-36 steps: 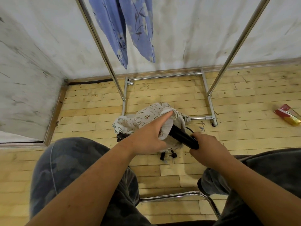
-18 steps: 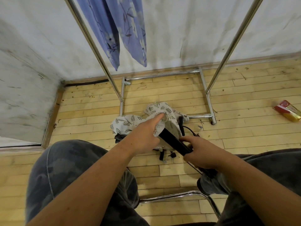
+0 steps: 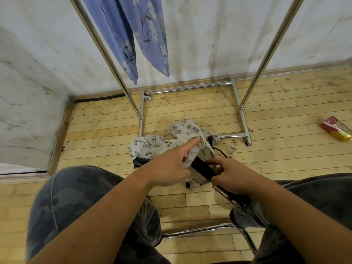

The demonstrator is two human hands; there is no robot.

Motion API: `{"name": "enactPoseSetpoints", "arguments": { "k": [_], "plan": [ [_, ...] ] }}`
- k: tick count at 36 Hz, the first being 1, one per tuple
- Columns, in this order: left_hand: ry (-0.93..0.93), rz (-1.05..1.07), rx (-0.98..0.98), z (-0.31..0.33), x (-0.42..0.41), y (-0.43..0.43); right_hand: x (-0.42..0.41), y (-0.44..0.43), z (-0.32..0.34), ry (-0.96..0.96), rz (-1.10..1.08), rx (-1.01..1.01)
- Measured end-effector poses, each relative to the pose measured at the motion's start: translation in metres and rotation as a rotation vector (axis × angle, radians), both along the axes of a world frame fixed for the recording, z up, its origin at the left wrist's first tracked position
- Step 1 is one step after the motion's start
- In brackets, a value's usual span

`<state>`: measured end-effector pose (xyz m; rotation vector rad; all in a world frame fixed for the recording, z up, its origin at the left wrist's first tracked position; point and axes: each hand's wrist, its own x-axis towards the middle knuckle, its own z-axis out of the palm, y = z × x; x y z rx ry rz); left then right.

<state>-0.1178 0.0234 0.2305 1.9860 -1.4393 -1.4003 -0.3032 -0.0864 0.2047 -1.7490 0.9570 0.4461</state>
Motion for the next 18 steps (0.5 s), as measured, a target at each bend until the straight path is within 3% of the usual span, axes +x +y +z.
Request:
{"name": "enactPoseSetpoints", "arguments": {
  "k": [8,12,18],
  "plan": [
    [-0.029,0.056,-0.077,0.004,-0.004,-0.003,-0.003,0.001,0.002,-0.006,0.100,-0.151],
    [-0.179,0.314,-0.101,-0.006,0.007,-0.007,-0.004,0.002,0.005,-0.037,0.116,-0.194],
    [-0.127,0.587,-0.115,-0.008,0.018,-0.008,-0.003,0.000,0.008,-0.062,0.104,-0.255]
  ]
}}
